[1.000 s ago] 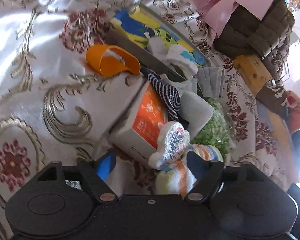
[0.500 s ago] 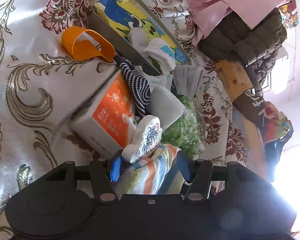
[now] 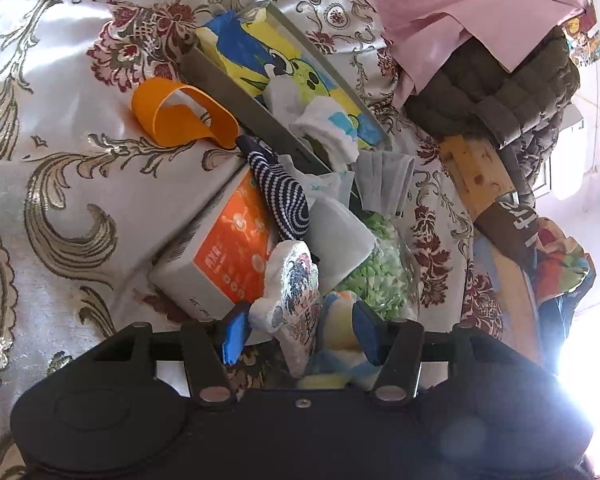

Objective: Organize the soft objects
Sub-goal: 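Close the left gripper on the white printed sock while the right gripper grasps the striped towel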

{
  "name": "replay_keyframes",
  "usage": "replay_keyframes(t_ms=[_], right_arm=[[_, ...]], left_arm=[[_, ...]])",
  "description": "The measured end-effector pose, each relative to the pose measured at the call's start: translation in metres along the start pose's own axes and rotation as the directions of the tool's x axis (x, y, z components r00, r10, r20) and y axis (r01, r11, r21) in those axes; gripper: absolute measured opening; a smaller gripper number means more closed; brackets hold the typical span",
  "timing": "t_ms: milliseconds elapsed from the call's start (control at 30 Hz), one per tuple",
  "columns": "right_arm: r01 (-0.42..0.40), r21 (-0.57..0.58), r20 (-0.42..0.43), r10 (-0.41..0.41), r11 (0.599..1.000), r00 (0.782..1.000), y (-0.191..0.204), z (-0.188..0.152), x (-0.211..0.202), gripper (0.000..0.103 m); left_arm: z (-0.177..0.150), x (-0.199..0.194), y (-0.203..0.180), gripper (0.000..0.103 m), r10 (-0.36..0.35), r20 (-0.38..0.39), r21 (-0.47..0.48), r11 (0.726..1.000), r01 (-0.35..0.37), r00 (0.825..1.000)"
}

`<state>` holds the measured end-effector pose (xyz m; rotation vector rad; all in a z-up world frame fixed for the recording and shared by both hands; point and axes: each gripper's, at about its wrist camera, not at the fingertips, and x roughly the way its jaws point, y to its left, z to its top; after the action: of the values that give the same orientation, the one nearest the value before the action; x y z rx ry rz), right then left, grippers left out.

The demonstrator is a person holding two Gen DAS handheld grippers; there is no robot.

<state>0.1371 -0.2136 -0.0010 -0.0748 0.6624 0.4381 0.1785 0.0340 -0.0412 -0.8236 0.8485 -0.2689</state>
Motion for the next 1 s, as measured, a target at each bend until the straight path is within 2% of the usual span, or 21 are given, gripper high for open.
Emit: replay_keyframes(t_ms=[133,333,600,700,833,933,1000], right_arm=[[0.010,0.102,-0.009,-0.009,0.995,1.000,-0.021,0.003,0.001,0.023],[0.041,0.157,0.005,-0.043,0.987,0.999,-0.032,0.002,0.000,0.023],[0.024,0.204,0.002,-0.025,0.979,1.000,-0.039,0.002,0.006,0.023],[0.019,0.199,0.005,-0.020,0.980,1.000,-0.039,0.001,0.007,0.028],[0.008,0.197,0.003,-0.009,0.980,1.000,-0.039,0.002,0.009,0.037],[-0.004,0.189,0.002,0.004,0.982,1.000,-0.036,0.002,0.009,0.043],[-0.013,0.174,-0.001,0.014,0.985,1.000,-0.033,0.002,0.010,0.048]], left_arm=[[-0.002,0.003,-0.005,0.056,0.000,0.003,0.029,1.000,0.000,1.000],[-0.005,0.012,-0.016,0.056,0.001,0.022,0.081,0.997,-0.003,1.000],[-0.013,0.033,-0.022,0.055,-0.021,0.031,0.048,0.999,0.020,0.999],[-0.016,0.040,-0.023,0.050,-0.010,0.033,0.039,0.999,0.009,0.999],[-0.019,0.042,-0.026,0.033,0.060,0.059,0.060,0.996,-0.063,0.996],[-0.019,0.039,-0.025,0.023,0.081,0.072,0.070,0.994,-0.086,0.994],[-0.019,0.038,-0.025,0.023,0.092,0.079,0.076,0.992,-0.098,0.993]])
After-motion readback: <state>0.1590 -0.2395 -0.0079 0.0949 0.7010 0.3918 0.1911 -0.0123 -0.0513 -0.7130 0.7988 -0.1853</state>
